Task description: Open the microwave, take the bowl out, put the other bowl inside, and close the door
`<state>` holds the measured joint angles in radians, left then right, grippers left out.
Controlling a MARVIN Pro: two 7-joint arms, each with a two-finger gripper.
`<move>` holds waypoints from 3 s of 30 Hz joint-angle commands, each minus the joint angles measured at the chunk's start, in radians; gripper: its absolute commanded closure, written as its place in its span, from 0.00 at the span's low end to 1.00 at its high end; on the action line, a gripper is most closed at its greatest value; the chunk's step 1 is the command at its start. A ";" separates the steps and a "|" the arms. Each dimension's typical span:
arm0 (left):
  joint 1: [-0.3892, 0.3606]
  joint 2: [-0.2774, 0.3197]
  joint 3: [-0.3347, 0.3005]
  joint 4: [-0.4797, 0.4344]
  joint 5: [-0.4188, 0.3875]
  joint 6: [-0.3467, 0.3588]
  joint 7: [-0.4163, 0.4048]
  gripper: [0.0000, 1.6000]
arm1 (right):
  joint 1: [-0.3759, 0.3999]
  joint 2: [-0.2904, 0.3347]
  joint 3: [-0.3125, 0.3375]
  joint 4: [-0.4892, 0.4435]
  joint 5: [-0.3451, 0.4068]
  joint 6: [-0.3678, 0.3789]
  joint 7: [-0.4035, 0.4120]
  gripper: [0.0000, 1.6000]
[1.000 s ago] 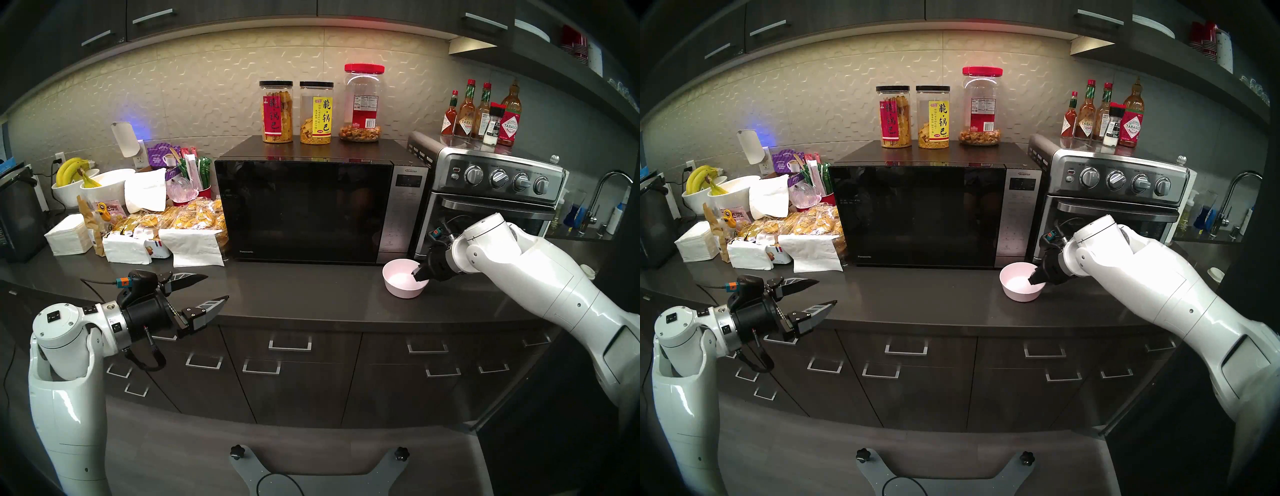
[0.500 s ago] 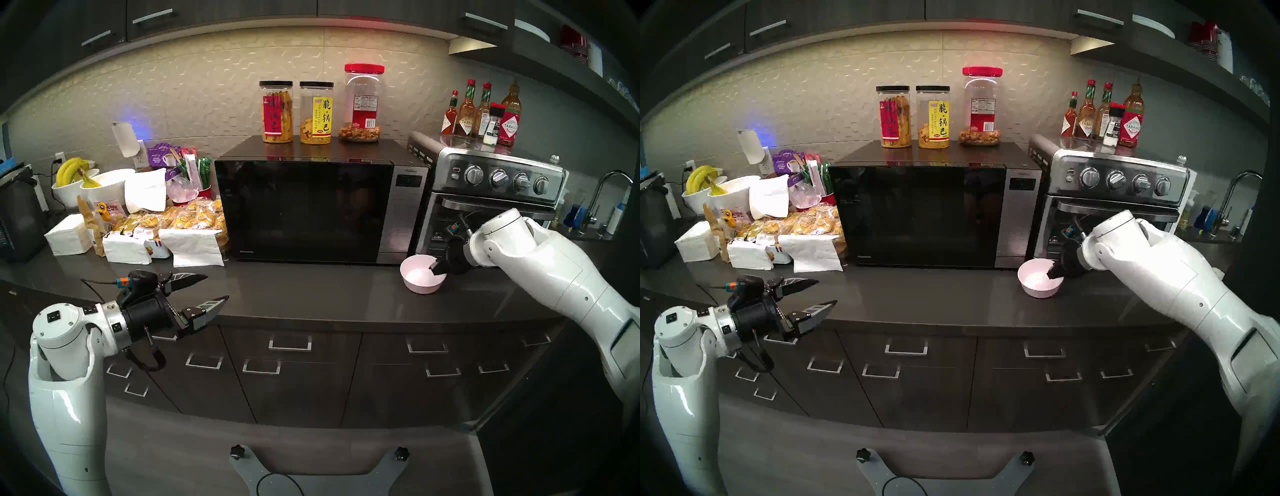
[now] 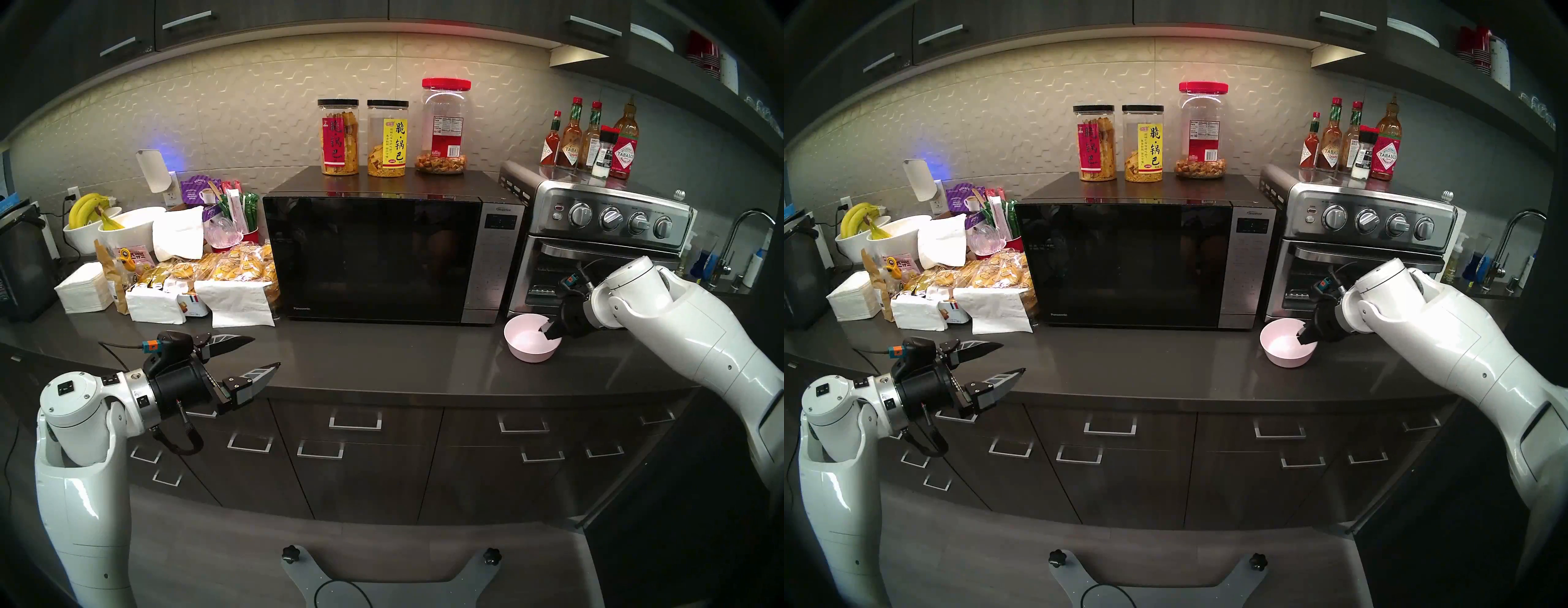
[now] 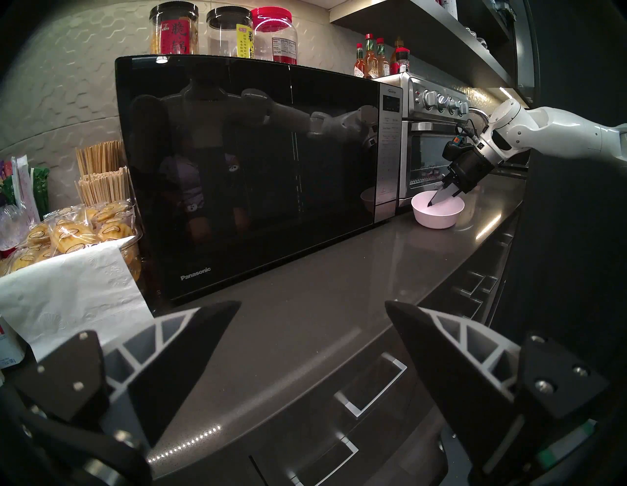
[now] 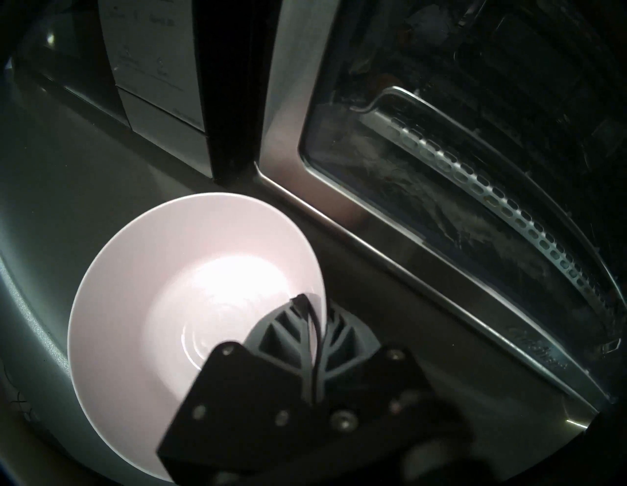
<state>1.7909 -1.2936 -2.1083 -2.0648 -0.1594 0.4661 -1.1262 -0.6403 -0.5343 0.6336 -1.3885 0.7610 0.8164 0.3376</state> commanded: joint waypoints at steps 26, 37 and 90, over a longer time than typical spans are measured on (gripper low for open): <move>0.000 0.000 0.000 -0.012 -0.003 0.002 -0.003 0.00 | 0.006 0.059 0.040 0.003 -0.009 -0.023 0.068 0.00; -0.001 0.000 0.000 -0.011 -0.003 0.002 -0.003 0.00 | 0.009 0.118 0.076 -0.054 0.017 -0.033 0.082 0.07; 0.000 0.000 0.000 -0.012 -0.003 0.002 -0.003 0.00 | -0.059 0.042 0.131 -0.281 0.197 0.085 -0.065 1.00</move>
<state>1.7909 -1.2936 -2.1083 -2.0648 -0.1594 0.4661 -1.1261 -0.7288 -0.4458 0.7515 -1.6725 0.9531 0.8910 0.2893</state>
